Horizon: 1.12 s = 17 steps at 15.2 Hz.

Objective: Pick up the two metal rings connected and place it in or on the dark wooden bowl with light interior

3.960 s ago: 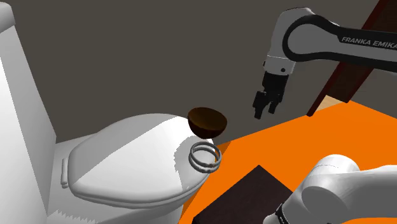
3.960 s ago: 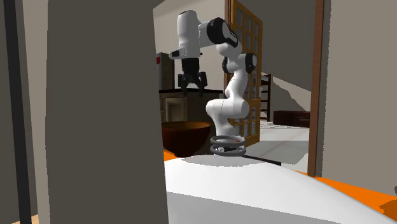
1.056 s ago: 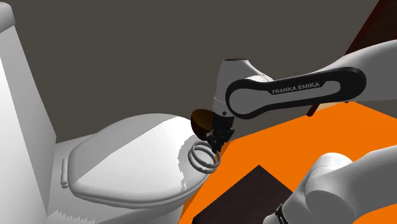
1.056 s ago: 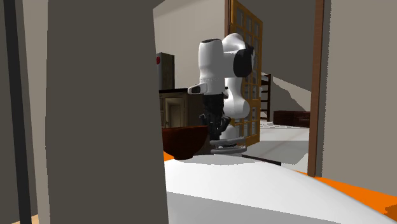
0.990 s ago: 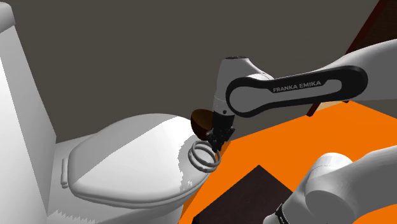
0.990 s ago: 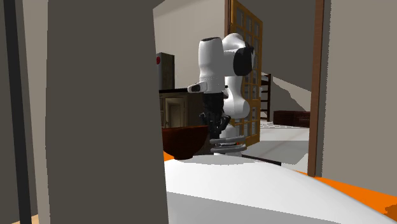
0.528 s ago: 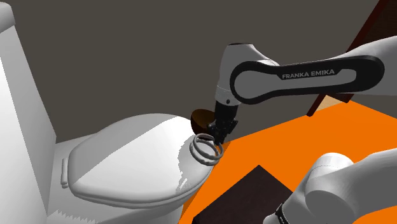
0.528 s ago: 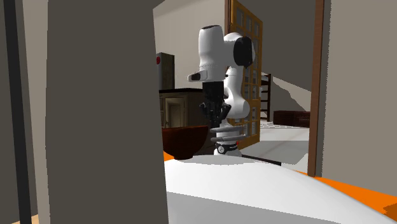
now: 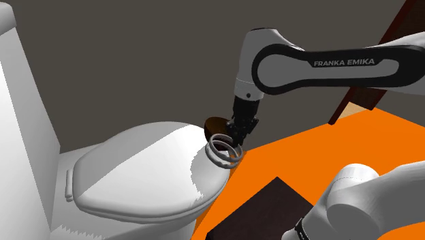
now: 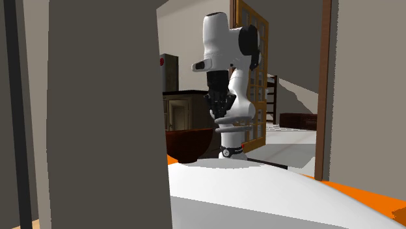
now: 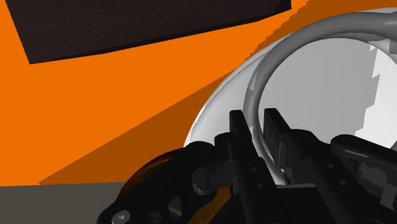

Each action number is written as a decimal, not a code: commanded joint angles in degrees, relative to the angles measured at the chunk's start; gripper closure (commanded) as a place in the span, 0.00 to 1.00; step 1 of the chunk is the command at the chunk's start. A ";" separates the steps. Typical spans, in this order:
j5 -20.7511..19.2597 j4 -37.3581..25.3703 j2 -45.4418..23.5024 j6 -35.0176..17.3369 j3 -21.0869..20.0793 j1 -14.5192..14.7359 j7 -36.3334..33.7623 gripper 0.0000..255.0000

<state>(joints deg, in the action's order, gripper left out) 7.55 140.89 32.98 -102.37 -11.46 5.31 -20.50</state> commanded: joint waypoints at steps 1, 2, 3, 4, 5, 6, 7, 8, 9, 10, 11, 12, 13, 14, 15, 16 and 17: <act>-0.07 -1.41 0.20 1.62 0.09 -0.01 -0.13 1.00; -0.12 -2.13 0.28 2.41 0.16 -0.03 -0.15 1.00; -0.18 -2.85 0.34 3.20 0.23 -0.05 -0.17 1.00; -0.23 -3.58 0.39 3.98 0.30 -0.07 -0.20 1.00; -0.29 -4.32 0.43 4.76 0.37 -0.10 -0.22 1.00; -0.34 -5.07 0.45 5.53 0.44 -0.12 -0.24 1.00; -0.40 -5.83 0.46 6.30 0.51 -0.14 -0.27 1.00; -0.45 -6.60 0.45 7.07 0.57 -0.17 -0.30 1.00; -0.50 -7.38 0.44 7.83 0.64 -0.19 -0.32 1.00; -0.56 -8.17 0.41 8.59 0.70 -0.22 -0.35 1.00; -0.61 -8.97 0.36 9.34 0.76 -0.24 -0.38 1.00; -0.66 -9.78 0.31 10.10 0.82 -0.27 -0.41 1.00; -0.71 -10.60 0.24 10.85 0.88 -0.29 -0.44 1.00; -0.76 -11.43 0.16 11.60 0.93 -0.32 -0.47 1.00; -0.77 -11.61 0.15 11.77 0.94 -0.32 -0.48 1.00; -1.49 -12.70 -1.23 11.56 1.70 -0.87 0.53 1.00; -2.17 -13.85 -2.64 11.38 2.44 -1.40 1.52 1.00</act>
<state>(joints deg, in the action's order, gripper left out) 5.95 127.81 31.51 -90.65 -9.63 4.35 -19.83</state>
